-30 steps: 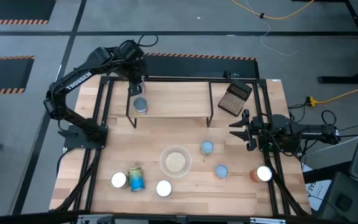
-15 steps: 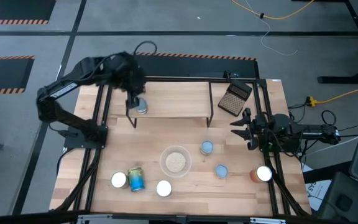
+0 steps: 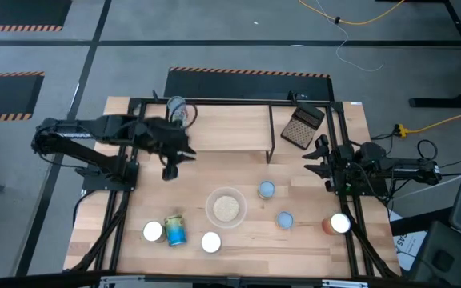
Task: Pick and place cans onto a shelf
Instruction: Put the canned peaches on the shelf
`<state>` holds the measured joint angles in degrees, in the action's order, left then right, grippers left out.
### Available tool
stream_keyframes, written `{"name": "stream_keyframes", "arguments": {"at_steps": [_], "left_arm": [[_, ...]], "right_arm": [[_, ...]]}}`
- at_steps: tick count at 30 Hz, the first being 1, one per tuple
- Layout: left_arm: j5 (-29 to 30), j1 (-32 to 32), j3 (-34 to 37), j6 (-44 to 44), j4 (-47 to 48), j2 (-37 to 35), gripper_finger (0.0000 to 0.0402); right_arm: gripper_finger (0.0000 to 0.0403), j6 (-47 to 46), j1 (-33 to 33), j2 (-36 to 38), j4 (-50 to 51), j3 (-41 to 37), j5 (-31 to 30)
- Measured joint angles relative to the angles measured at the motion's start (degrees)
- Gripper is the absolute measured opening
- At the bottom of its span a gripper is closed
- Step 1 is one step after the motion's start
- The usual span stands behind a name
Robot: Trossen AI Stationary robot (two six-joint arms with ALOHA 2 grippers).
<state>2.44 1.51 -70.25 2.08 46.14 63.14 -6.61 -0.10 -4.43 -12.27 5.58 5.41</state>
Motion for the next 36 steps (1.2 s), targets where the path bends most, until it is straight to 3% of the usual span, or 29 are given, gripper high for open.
{"name": "stream_keyframes", "arguments": {"at_steps": [6, 11, 22, 28, 36], "left_arm": [[0.2, 5.0, 7.4, 0.9, -7.7, -0.5, 0.0079], [4.0, 8.3, 10.5, 1.5, -12.6, -0.4, 0.0078], [7.6, 14.3, 12.1, 2.3, -19.5, -0.4, 0.0079], [7.6, 16.7, 12.1, 2.3, -20.0, -0.4, 0.0079], [7.6, 19.2, 12.1, 2.3, -19.9, -0.4, 0.0079]], "right_arm": [[0.0155, -0.9, 0.1, -7.8, 0.1, 4.1, 0.3], [0.0155, -0.6, 3.0, -16.3, 0.0, 9.5, 0.4], [0.0155, -0.7, 12.6, -37.5, 1.0, 21.1, 0.1], [0.0155, -0.7, 18.0, -48.7, 3.1, 26.2, -4.2], [0.0155, -3.7, 22.5, -60.0, 13.8, 33.3, -12.7]]}}
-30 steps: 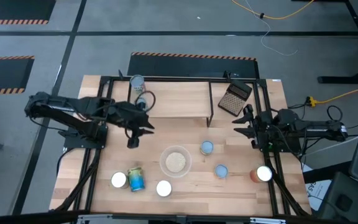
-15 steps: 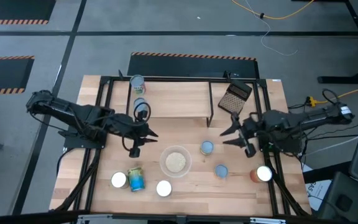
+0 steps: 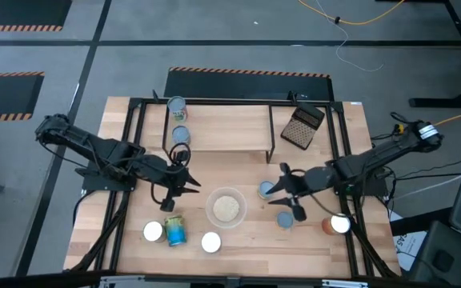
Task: Pick and place cans onto a shelf
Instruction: Put the canned peaches on the shelf
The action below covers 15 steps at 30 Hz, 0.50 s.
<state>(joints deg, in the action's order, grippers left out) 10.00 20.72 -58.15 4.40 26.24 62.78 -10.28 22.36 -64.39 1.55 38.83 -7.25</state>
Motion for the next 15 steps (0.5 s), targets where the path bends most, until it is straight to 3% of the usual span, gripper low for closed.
{"name": "stream_keyframes", "arguments": {"at_steps": [4, 15], "left_arm": [[0.0, 1.1, 0.0, 0.0, 0.0, 0.0, 0.0079], [0.0, 2.0, 0.0, 0.0, 0.1, 0.0, 0.0079]], "right_arm": [[0.0155, -1.6, 0.3, -4.5, 1.3, 1.2, -3.3], [0.0155, -4.7, 0.3, -12.9, 1.4, 1.2, -5.1]]}}
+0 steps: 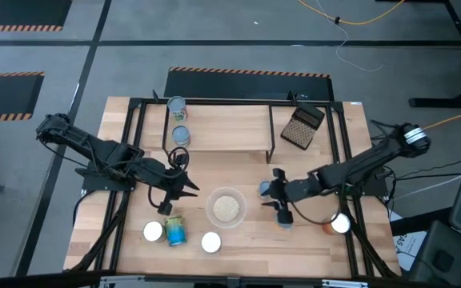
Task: Pick and place cans onto a shelf
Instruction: Put the canned peaches on the shelf
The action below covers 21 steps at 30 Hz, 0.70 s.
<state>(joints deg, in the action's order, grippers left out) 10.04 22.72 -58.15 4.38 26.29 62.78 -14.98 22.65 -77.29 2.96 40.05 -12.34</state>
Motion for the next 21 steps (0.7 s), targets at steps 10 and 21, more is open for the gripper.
{"name": "stream_keyframes", "arguments": {"at_steps": [10, 21], "left_arm": [[0.0, 0.0, 0.0, 0.0, 0.0, 0.0, 0.0079], [0.0, 0.0, 0.0, 0.0, 0.0, 0.0, 0.0079]], "right_arm": [[0.0155, -7.3, 0.0, -4.8, 2.9, 0.0, -3.1], [0.0155, -8.8, 0.0, -8.3, 3.0, 0.0, -6.6]]}}
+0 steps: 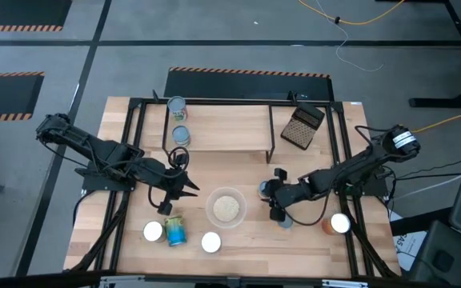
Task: Pick and place cans onto a shelf
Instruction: Put the canned peaches on the shelf
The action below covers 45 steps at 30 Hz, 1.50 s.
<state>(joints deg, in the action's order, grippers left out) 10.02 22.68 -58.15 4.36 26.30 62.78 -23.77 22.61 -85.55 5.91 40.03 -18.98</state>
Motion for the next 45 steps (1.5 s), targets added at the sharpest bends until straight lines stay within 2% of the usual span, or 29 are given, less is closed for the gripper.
{"name": "stream_keyframes", "arguments": {"at_steps": [9, 12, 15, 19, 23, 28, 32, 34, 40, 45], "left_arm": [[0.0, 0.0, 0.0, 0.0, 0.0, 0.0, 0.0079], [0.7, 0.0, 0.0, -0.4, -0.2, 0.0, 0.0079], [4.1, 0.1, 0.0, -0.5, -1.7, -0.3, 0.0079], [7.2, 0.0, 0.0, -1.5, -2.1, -2.0, 0.0079], [7.8, 0.5, 0.0, -1.5, -1.5, -5.2, 0.0079], [8.6, 3.3, 0.2, -2.6, 0.9, -11.5, 0.0079], [11.0, 5.8, 5.7, -2.8, 0.3, -17.0, 0.0079], [11.6, 6.7, 10.4, -2.0, -3.1, -19.7, 0.0079], [11.6, 8.6, 24.3, -1.3, -12.9, -27.0, 0.0079], [11.5, 8.5, 31.9, -0.3, -18.6, -29.0, 0.0079]], "right_arm": [[0.0145, 0.0, 0.0, -2.2, -0.1, 0.0, -0.3], [0.0127, 0.0, 0.0, -2.8, -0.4, 0.1, -0.6], [0.0102, -0.2, 0.0, -2.8, -0.4, 0.1, -0.6], [0.0062, -0.2, 0.0, -2.8, -0.3, 0.1, -0.5], [0.0018, -0.1, 0.0, -2.8, -0.5, 0.1, -0.3], [0.0013, 0.2, 0.0, -2.4, -1.0, 0.0, 0.8], [0.0009, 2.1, 0.1, -1.5, 0.8, 1.6, 4.5], [0.0008, 3.4, 0.1, -1.3, 2.5, 4.2, 5.8], [0.0008, 8.7, -0.1, -1.3, 14.8, 16.5, 7.4], [0.0008, 15.9, -1.7, -1.2, 23.7, 28.2, 7.0]]}}
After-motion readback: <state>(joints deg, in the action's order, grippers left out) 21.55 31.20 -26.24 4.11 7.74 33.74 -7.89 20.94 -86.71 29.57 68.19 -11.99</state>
